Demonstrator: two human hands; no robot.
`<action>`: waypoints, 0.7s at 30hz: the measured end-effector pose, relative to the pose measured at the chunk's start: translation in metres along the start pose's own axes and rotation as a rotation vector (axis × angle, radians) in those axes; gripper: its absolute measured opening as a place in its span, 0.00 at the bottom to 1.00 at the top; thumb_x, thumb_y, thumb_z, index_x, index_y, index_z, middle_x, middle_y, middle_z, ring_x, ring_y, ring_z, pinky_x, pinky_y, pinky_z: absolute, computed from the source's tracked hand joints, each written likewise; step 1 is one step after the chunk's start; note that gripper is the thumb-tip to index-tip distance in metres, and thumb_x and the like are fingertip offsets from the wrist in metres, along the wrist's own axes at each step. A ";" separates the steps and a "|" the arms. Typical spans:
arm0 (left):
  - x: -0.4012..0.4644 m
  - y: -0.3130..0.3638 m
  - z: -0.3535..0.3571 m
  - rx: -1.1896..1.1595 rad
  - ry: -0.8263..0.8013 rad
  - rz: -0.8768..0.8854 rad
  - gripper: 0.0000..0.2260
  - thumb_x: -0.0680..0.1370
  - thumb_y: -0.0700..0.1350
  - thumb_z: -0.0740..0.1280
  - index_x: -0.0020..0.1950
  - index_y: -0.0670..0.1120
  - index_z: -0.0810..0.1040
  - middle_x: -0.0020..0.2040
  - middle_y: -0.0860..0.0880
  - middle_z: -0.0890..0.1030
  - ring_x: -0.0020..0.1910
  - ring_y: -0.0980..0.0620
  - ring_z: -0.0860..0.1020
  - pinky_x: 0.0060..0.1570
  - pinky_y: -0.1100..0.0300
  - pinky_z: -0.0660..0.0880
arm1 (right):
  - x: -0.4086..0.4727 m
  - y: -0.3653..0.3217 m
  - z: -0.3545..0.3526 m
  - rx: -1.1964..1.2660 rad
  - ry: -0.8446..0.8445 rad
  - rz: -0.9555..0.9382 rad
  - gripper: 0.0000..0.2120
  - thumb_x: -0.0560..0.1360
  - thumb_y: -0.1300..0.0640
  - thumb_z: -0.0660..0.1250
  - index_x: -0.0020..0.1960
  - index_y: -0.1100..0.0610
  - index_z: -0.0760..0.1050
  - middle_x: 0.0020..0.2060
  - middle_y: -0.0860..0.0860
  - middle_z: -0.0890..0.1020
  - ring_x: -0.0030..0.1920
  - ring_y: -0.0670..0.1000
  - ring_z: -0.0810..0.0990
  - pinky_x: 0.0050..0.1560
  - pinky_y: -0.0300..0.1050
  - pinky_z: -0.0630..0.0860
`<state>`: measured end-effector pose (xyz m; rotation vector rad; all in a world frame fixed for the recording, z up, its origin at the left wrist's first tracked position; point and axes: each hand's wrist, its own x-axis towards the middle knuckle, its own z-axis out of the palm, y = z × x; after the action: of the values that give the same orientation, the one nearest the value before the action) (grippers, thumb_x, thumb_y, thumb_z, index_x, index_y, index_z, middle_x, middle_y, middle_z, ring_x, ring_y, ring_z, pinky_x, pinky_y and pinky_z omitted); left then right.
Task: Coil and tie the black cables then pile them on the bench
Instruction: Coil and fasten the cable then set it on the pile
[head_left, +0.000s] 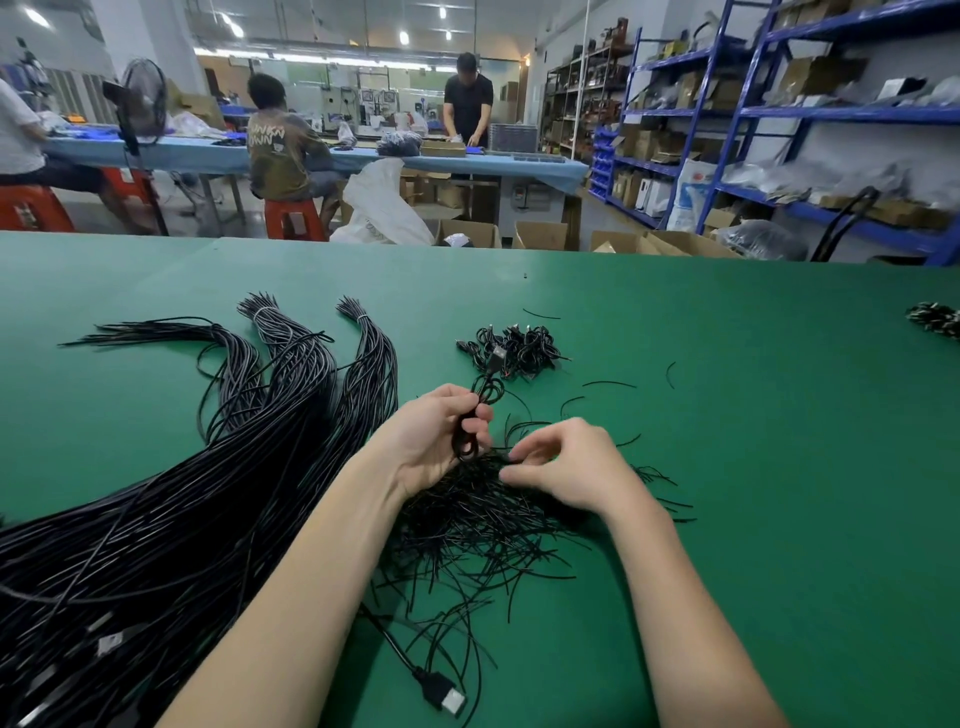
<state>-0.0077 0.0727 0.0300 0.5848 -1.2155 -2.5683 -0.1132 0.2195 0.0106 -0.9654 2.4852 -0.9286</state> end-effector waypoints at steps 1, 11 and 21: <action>0.000 0.000 0.000 -0.027 0.002 0.000 0.08 0.84 0.35 0.57 0.46 0.42 0.68 0.36 0.43 0.75 0.30 0.54 0.68 0.31 0.62 0.76 | -0.001 -0.003 0.004 -0.046 -0.022 0.006 0.07 0.69 0.46 0.81 0.44 0.46 0.86 0.40 0.41 0.85 0.44 0.39 0.83 0.48 0.38 0.79; -0.001 -0.001 -0.001 -0.093 0.086 -0.009 0.07 0.77 0.36 0.71 0.54 0.38 0.80 0.43 0.41 0.86 0.35 0.52 0.84 0.38 0.55 0.84 | -0.005 -0.012 0.000 -0.299 0.069 0.012 0.04 0.77 0.46 0.71 0.43 0.43 0.80 0.43 0.40 0.83 0.48 0.47 0.82 0.50 0.44 0.76; 0.000 -0.003 0.000 -0.074 0.110 0.006 0.06 0.75 0.39 0.73 0.51 0.41 0.82 0.45 0.44 0.87 0.38 0.53 0.85 0.36 0.60 0.82 | -0.009 -0.015 -0.023 0.864 0.096 0.023 0.05 0.76 0.64 0.74 0.50 0.57 0.84 0.42 0.52 0.88 0.37 0.44 0.85 0.35 0.35 0.79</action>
<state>-0.0078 0.0750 0.0275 0.6951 -1.0802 -2.5279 -0.1116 0.2279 0.0382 -0.5858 1.8078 -1.8316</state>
